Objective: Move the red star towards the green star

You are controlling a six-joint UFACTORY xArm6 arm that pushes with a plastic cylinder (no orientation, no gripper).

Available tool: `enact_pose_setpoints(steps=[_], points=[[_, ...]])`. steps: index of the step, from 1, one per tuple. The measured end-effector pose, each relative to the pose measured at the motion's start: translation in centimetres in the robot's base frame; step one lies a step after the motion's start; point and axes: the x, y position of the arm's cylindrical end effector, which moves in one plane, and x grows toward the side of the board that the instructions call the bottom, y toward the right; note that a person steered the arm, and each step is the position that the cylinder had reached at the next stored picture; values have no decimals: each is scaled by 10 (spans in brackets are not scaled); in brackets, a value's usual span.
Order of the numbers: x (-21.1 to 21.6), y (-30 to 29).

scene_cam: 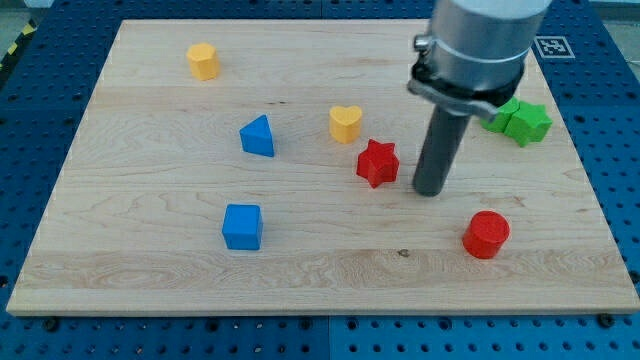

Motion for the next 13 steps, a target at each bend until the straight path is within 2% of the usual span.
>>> enact_pose_setpoints(steps=[1,2,5,7,8,10,12,13], points=[[14,-43],[-5,-83],[-27,-37],[-63,-52],[-66,-19],[-33,-26],[-33,23],[-33,23]])
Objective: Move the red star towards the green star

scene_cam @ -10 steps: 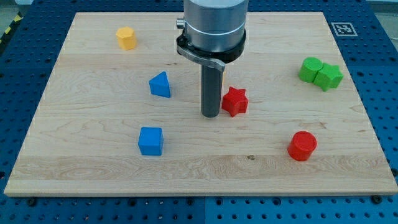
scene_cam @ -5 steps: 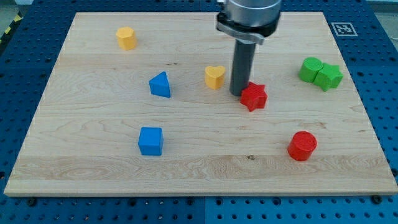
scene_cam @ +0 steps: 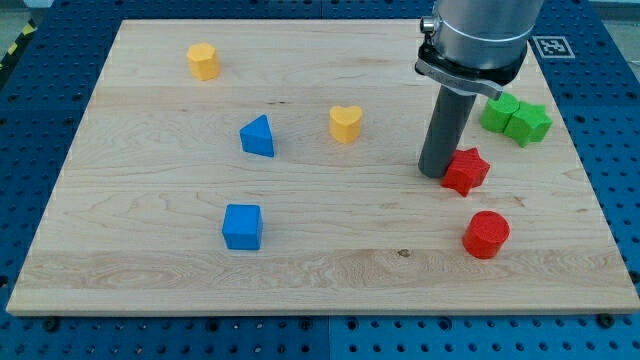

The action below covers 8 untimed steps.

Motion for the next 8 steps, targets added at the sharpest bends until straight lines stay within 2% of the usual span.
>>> enact_pose_setpoints(steps=[3,4,5,6,8], points=[[0,29],[27,29],[29,29],[37,63],[63,83]])
